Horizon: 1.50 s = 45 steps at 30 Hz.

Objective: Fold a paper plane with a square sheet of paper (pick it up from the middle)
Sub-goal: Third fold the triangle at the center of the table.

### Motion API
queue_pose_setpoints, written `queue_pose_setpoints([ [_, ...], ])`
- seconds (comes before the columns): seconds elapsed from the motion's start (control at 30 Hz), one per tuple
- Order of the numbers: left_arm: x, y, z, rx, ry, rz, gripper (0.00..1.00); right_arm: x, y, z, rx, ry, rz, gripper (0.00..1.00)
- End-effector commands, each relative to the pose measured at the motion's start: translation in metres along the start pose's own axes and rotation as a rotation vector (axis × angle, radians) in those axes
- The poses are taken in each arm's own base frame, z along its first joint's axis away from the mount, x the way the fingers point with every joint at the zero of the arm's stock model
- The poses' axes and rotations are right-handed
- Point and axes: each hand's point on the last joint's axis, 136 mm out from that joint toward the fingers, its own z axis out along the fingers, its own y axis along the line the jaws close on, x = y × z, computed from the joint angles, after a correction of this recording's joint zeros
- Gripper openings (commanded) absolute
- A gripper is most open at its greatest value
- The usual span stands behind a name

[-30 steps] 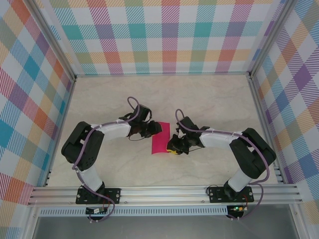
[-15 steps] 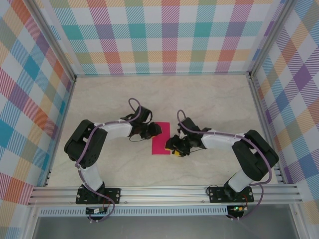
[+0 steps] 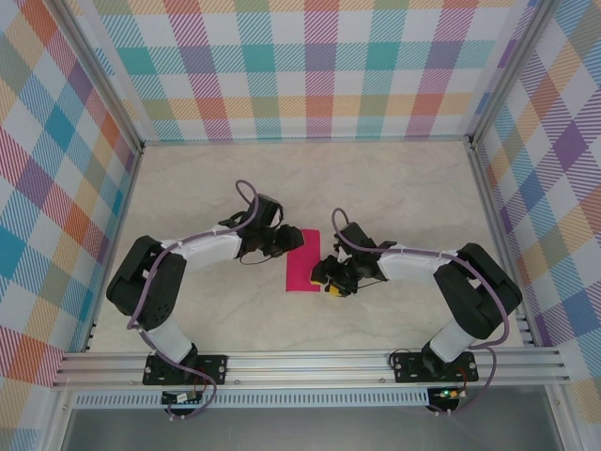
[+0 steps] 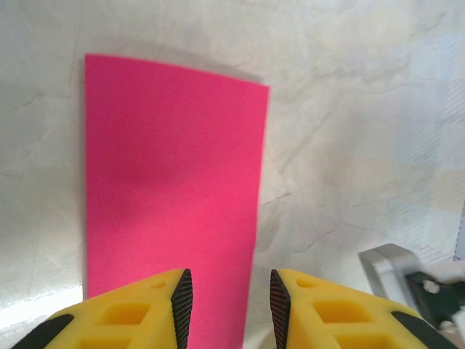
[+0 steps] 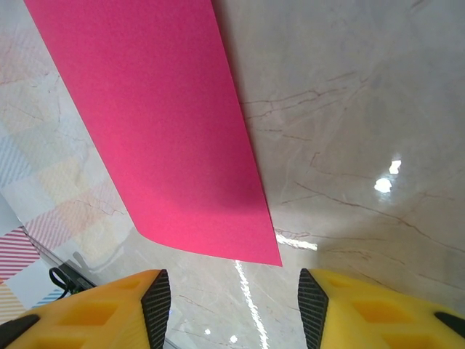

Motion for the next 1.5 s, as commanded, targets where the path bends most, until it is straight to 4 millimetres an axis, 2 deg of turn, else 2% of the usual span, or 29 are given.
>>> queue_pose_setpoints([
  [0.0,0.008,0.004,-0.007,-0.033,0.005,0.015,0.36,-0.001,0.012,0.003,-0.03,0.012,-0.048,0.53],
  [0.1,0.009,0.005,-0.007,-0.036,0.008,0.015,0.36,0.0,0.017,0.005,-0.051,0.025,-0.065,0.55],
  [0.3,0.012,0.007,-0.005,-0.032,0.025,0.009,0.36,-0.003,0.012,0.007,-0.016,0.006,-0.067,0.56],
  [0.53,0.022,0.01,0.01,-0.011,0.086,-0.014,0.35,-0.015,0.006,-0.002,0.031,-0.083,-0.065,0.56],
  [0.77,0.02,0.013,0.025,-0.022,0.104,-0.036,0.34,-0.017,0.005,-0.002,0.027,-0.104,-0.036,0.56],
  [1.13,0.037,0.058,0.037,-0.19,0.147,-0.104,0.34,-0.018,0.007,-0.002,0.018,-0.104,-0.029,0.56],
  [1.47,0.042,0.072,0.037,-0.24,0.149,-0.149,0.34,-0.009,0.02,0.005,-0.049,-0.03,-0.039,0.55],
])
